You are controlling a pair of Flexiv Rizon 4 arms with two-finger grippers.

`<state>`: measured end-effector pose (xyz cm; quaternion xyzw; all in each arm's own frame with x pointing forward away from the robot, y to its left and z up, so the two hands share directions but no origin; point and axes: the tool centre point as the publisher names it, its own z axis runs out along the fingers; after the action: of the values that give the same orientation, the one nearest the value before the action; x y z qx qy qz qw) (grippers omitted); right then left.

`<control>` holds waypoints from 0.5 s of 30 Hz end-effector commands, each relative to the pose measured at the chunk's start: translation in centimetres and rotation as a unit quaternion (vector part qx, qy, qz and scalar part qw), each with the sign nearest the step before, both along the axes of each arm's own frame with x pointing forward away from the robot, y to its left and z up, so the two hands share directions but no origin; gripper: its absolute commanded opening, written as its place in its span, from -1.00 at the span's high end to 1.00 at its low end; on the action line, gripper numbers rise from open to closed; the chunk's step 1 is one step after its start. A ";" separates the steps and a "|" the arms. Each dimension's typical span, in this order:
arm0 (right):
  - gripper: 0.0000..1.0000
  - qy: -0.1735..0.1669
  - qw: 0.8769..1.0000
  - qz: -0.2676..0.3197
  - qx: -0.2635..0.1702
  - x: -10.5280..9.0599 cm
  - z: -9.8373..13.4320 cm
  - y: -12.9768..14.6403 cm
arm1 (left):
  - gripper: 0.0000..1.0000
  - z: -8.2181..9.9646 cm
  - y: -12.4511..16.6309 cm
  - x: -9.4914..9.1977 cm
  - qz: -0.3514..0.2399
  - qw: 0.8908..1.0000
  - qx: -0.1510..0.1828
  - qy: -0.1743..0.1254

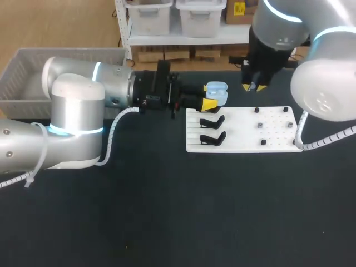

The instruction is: Pick up each earbud case from the left stands, insert the matching earbuds, close the lid, and place the case in the box.

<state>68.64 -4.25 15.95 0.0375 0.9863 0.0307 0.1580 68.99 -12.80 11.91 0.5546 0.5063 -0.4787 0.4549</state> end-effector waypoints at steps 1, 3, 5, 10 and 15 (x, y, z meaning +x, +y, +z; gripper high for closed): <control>1.00 0.003 1.000 0.004 -0.012 -1.0 1.9 1.3 | 1.00 -0.1 0.0 -0.1 0.002 1.000 -0.001 -0.002; 1.00 0.004 1.000 0.012 -0.013 -1.4 2.5 2.0 | 1.00 -0.1 0.0 -0.1 0.002 1.000 -0.001 -0.002; 1.00 0.007 1.000 0.021 -0.010 -1.8 3.0 2.8 | 1.00 -0.1 0.0 -0.1 0.002 1.000 -0.001 -0.002; 1.00 0.023 0.999 0.044 -0.002 -2.4 3.5 4.6 | 1.00 -0.1 0.0 -0.1 0.002 1.000 -0.001 -0.002; 1.00 0.039 0.997 0.071 0.002 -2.6 3.4 6.4 | 1.00 -0.1 0.0 -0.1 0.002 1.000 -0.001 -0.002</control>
<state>65.38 1.27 19.38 -0.0267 0.9900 0.0457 0.1307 68.99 -12.80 11.91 0.5546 0.5063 -0.4787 0.4549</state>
